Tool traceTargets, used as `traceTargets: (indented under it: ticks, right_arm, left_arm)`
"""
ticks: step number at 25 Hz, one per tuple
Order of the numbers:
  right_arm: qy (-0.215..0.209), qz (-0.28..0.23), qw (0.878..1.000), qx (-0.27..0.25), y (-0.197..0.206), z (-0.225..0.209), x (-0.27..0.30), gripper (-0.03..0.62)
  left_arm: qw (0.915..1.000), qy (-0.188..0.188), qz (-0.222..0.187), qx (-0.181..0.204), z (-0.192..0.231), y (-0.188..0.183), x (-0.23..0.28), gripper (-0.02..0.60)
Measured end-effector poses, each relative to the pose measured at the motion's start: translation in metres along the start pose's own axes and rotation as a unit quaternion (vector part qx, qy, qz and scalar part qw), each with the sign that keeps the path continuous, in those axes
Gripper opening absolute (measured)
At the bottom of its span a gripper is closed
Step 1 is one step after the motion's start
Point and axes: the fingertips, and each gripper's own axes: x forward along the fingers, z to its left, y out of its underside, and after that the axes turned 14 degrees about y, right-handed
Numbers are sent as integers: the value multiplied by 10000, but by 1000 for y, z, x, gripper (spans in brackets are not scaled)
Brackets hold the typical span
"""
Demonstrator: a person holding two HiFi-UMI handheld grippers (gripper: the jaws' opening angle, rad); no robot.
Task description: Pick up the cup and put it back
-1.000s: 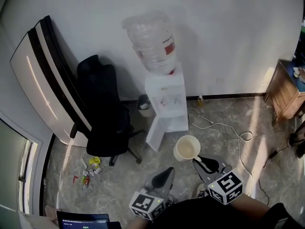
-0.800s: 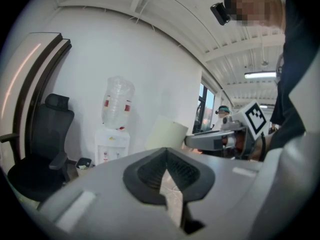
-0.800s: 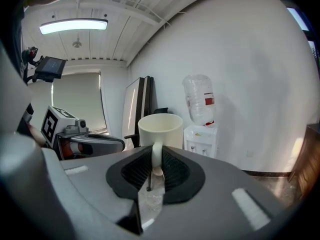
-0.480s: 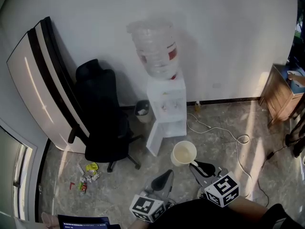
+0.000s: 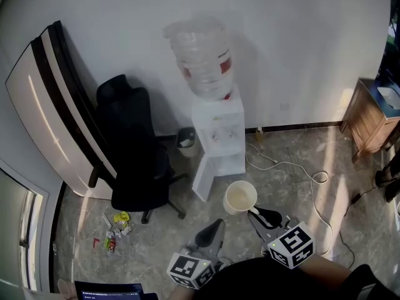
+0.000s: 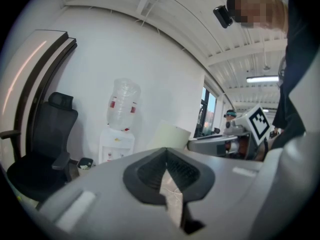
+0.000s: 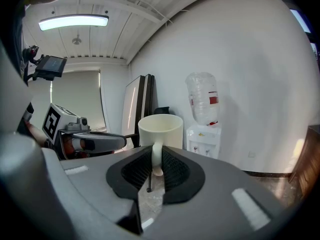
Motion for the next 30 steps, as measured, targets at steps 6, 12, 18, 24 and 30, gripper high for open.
traceTargets:
  ticks: [6, 12, 18, 24, 30]
  right_arm:
    - [-2, 59, 10000, -17, 0, -6, 6, 52]
    - [-7, 69, 10000, 12, -2, -10, 11, 52]
    - [-33, 65, 10000, 9, -6, -13, 16, 52]
    - [-39, 65, 10000, -8, -6, -14, 17, 52]
    - [-41, 63, 10000, -36, -6, -14, 14, 52]
  left_arm:
    - [10000, 38, 21, -70, 4, 0, 9, 3]
    - [10000, 11, 76, -53, 8, -1, 14, 3]
    - [10000, 7, 22, -27, 12, -4, 17, 3]
    - [10000, 81, -23, -22, 9, -7, 18, 3]
    - [9999, 122, -23, -22, 6, -6, 18, 3]
